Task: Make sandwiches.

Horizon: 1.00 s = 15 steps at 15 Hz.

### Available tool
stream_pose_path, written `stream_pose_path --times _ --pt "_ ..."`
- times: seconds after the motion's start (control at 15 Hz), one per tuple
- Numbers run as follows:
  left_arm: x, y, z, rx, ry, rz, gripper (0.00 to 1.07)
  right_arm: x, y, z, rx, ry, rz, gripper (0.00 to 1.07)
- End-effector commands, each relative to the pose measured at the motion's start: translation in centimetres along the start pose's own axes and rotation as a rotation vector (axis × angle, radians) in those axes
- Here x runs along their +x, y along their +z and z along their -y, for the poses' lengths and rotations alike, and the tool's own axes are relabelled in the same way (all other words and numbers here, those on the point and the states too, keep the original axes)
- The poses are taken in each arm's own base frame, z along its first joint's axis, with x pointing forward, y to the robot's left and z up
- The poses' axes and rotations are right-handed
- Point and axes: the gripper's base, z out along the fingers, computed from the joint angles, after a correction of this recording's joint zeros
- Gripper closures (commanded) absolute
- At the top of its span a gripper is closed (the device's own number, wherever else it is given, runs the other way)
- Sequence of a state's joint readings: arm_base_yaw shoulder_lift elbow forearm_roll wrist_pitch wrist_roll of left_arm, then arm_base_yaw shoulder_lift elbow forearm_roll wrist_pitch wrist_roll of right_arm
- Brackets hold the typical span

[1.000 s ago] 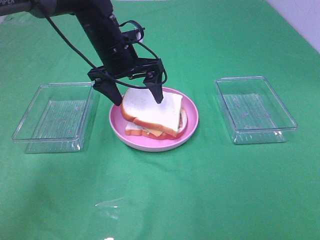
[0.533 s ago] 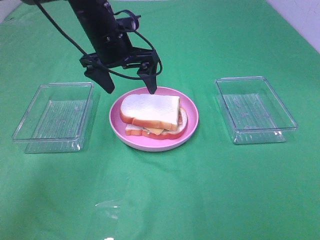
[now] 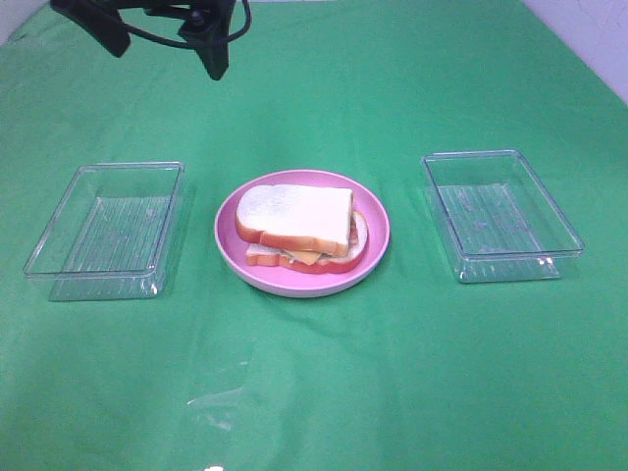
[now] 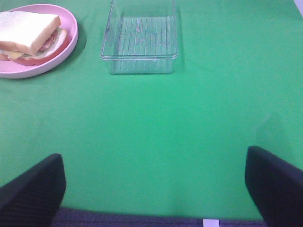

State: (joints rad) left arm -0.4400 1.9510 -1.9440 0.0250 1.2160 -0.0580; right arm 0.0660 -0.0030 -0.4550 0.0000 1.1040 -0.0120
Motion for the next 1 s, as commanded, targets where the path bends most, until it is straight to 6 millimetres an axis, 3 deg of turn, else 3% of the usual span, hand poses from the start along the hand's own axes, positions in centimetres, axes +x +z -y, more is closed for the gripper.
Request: stream_pose_path --times 0.07,0.33,0.53,0.73,1.0 --pt "2.6 -2.1 -1.7 -0.055 -0.024 -0.105 0.06 0.3 -0.3 0.0 0.006 -0.003 0.035 0.09" --pt "9.5 -5.8 -8.1 -0.123 -0.206 -0.169 0.06 0.3 -0.3 0.0 0.006 -0.003 0.035 0.09" --pt "16.2 -9.0 -10.3 -0.171 -0.359 -0.176 0.06 0.3 -0.3 0.0 0.006 -0.003 0.035 0.09" --pt "22.4 -12.1 -9.8 -0.211 -0.464 -0.117 0.06 0.3 -0.3 0.0 0.006 -0.003 0.035 0.09" --pt "29.5 -15.5 -6.6 -0.244 -0.442 0.144 0.06 0.3 -0.3 0.0 0.006 -0.003 0.035 0.09"
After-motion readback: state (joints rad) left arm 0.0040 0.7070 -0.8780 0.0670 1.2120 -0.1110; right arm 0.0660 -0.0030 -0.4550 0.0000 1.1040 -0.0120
